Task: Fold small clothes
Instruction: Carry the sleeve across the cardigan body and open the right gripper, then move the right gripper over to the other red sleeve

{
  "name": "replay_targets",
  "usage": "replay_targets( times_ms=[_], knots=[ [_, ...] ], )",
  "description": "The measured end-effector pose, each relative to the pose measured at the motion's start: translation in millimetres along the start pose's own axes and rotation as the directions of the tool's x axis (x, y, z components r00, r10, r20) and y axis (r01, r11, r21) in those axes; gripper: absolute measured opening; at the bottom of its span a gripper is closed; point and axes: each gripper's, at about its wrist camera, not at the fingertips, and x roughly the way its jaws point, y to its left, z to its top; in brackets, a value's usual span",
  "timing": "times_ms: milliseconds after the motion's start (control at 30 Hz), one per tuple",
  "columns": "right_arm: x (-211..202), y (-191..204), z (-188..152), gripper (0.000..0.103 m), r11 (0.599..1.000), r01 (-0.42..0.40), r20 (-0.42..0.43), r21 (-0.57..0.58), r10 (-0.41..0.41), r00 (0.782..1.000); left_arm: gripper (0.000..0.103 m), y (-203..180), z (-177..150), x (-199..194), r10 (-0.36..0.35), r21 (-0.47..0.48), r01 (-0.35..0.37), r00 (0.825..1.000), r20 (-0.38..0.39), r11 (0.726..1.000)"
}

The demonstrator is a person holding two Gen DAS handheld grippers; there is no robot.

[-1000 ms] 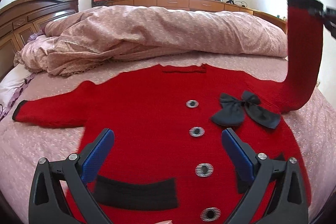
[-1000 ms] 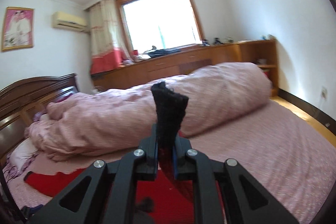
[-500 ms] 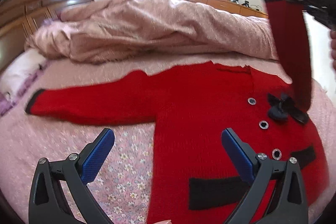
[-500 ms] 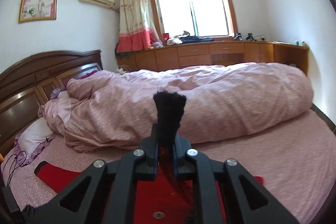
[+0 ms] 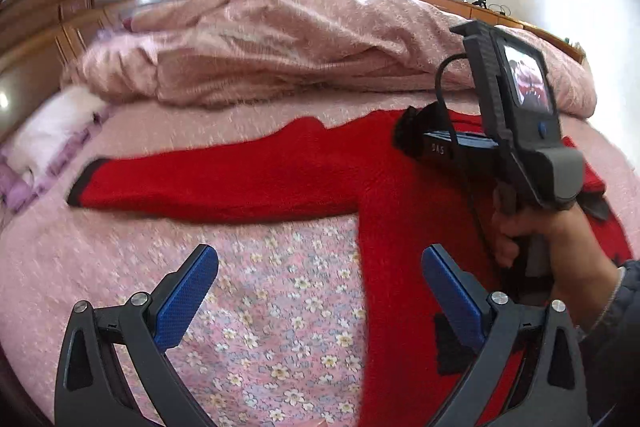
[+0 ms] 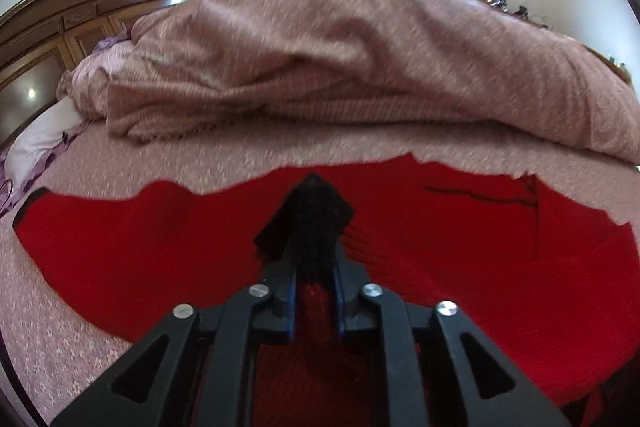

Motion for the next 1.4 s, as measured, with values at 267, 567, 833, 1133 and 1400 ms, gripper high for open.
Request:
replay_targets(
  times_ms=[267,567,833,1133,1400],
  knots=[
    [2.9,-2.9,-1.8,0.011,0.998,-0.058,-0.023,0.020,0.059,0.998,0.099,19.0,3.2,7.2,-0.007,-0.095,0.004,1.000,-0.030,0.995],
    [-8.4,20.4,-6.1,0.032,0.993,-0.087,-0.023,-0.082,0.086,0.996,0.099,22.8,3.4,26.8,0.047,-0.096,-0.052,0.997,-0.057,0.994],
    [-37.9,27.7,-12.4,0.074,0.977,-0.184,0.012,-0.108,0.187,0.982,0.099,31.5,8.2,25.7,0.020,-0.145,-0.029,0.998,-0.061,0.989],
    [-56.4,3.3,-28.5,0.057,0.984,-0.172,-0.013,-0.048,0.172,0.985,0.099,31.7,9.2,21.3,0.007,-0.157,-0.016,0.998,-0.058,0.988],
    [-92.8,-126.3,-25.5,0.011,0.958,-0.024,0.058,0.287,0.007,0.998,0.099,27.3,12.0,26.8,0.003,-0.174,-0.015,0.997,-0.071,0.985]
  ],
)
